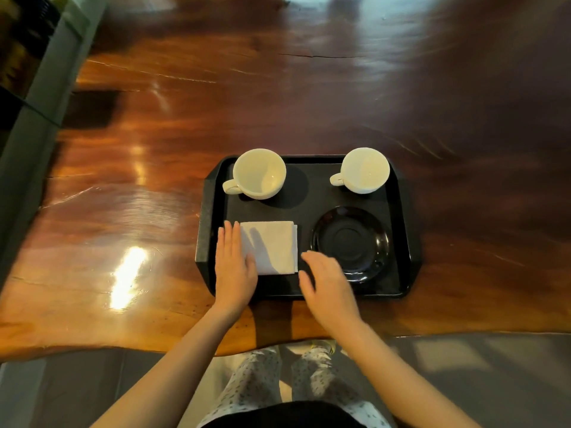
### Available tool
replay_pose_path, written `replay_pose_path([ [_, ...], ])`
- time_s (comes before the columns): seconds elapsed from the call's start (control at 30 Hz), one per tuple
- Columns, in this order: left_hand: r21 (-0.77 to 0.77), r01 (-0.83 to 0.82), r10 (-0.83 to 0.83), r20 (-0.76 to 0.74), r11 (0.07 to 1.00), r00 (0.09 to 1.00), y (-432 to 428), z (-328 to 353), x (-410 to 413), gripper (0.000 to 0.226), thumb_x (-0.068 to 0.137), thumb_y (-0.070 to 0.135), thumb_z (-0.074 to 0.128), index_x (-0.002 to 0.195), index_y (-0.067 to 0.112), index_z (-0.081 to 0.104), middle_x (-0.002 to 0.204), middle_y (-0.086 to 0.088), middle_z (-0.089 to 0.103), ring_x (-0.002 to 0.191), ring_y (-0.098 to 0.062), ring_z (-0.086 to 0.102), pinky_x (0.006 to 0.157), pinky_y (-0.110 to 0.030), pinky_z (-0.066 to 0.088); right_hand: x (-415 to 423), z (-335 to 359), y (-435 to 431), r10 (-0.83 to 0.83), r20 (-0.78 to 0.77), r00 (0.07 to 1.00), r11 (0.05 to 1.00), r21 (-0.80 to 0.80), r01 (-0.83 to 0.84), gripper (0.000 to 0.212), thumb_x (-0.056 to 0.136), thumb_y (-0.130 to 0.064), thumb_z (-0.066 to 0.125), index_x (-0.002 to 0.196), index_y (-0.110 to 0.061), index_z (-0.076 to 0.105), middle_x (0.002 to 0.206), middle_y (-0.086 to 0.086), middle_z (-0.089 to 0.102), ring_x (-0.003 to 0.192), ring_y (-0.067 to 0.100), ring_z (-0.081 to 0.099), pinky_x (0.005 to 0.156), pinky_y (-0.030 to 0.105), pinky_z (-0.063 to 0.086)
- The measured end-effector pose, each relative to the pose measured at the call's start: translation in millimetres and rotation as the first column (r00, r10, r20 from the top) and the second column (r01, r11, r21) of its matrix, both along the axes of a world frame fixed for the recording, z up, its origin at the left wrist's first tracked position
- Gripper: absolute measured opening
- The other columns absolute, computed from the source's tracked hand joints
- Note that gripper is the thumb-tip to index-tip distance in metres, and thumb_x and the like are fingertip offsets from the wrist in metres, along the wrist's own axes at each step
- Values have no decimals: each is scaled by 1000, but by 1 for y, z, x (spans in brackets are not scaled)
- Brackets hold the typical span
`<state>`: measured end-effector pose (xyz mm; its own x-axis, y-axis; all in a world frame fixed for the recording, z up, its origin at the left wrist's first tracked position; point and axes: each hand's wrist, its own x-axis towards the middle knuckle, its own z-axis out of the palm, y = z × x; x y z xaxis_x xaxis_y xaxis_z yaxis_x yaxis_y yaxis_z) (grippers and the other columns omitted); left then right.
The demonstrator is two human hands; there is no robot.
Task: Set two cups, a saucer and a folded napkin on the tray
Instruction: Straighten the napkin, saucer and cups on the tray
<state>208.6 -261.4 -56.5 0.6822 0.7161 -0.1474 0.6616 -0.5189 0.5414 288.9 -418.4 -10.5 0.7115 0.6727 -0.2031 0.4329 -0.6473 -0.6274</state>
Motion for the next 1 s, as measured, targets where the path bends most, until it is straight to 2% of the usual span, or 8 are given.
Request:
replay_pose_path([
  [0.1, -120, -58, 60, 15, 991, 998, -6, -3, -2, 66, 94, 2, 40, 150, 10, 6, 160, -7, 0, 148, -18, -6, 114, -25, -4, -14, -17, 16, -20, -93, 995, 996, -87, 11, 45, 95, -20, 48, 138, -11, 39, 134, 2, 48, 124, 17, 42, 101, 25, 39],
  [0.23, -218, -17, 27, 43, 976, 999, -20, -11, -3, 66, 95, -1, 37, 150, 10, 1, 160, -6, -7, 147, -18, -10, 112, -23, -8, -15, -27, 28, -83, -137, 987, 994, -82, 72, 46, 93, -15, 52, 137, -11, 38, 133, 2, 47, 123, 18, 40, 101, 27, 40],
  [0.5, -233, 8, 4, 53, 972, 999, -23, -13, -1, 67, 95, 0, 38, 150, 12, 2, 160, -5, -9, 147, -18, -9, 113, -24, -5, -19, -32, 32, -54, -130, 990, 996, -84, 43, 53, 93, -16, 52, 142, -9, 33, 139, 3, 42, 127, 17, 36, 103, 25, 38],
  [0.6, -247, 0, 15, 60, 969, 998, -23, -11, -2, 68, 96, 3, 40, 150, 15, 2, 160, -3, -7, 148, -17, -5, 113, -24, -2, -16, -33, 33, -113, -121, 986, 993, -48, 108, 40, 93, -19, 52, 132, -10, 46, 126, 3, 52, 117, 18, 46, 90, 23, 42],
  [0.7, -241, 19, -5, 58, 970, 998, -21, -10, -6, 69, 96, 4, 42, 150, 17, 2, 160, -2, -7, 148, -17, -4, 113, -25, 0, -11, -35, 40, -200, -88, 976, 979, -44, 197, 27, 92, -15, 53, 118, -10, 53, 113, 6, 56, 103, 20, 53, 81, 27, 48],
  [0.8, -214, 46, -42, 23, 976, 999, -18, -11, -9, 68, 96, 6, 43, 150, 14, 2, 160, -5, -7, 148, -20, -3, 114, -25, 1, -10, -39, 45, -185, -28, 982, 981, -56, 183, 21, 91, -6, 51, 111, -9, 54, 108, 8, 57, 98, 23, 54, 75, 30, 48],
  [0.87, -204, 48, -46, 13, 978, 999, -17, -9, -9, 68, 95, 7, 44, 150, 13, 4, 160, -6, -6, 148, -21, -2, 113, -25, 2, -9, -40, 46, -164, -7, 987, 985, -60, 163, 19, 93, -9, 48, 111, -9, 54, 109, 8, 57, 96, 21, 54, 72, 28, 46],
  [1.0, -183, -37, 48, 54, 982, 997, -1, 8, 6, 67, 93, 11, 49, 150, 11, 13, 160, -7, 3, 148, -22, 6, 117, -32, 9, 9, -26, 39, -190, -36, 981, 981, 19, 191, 25, 93, -18, 51, 118, -12, 54, 113, 4, 57, 100, 17, 55, 79, 27, 48],
])
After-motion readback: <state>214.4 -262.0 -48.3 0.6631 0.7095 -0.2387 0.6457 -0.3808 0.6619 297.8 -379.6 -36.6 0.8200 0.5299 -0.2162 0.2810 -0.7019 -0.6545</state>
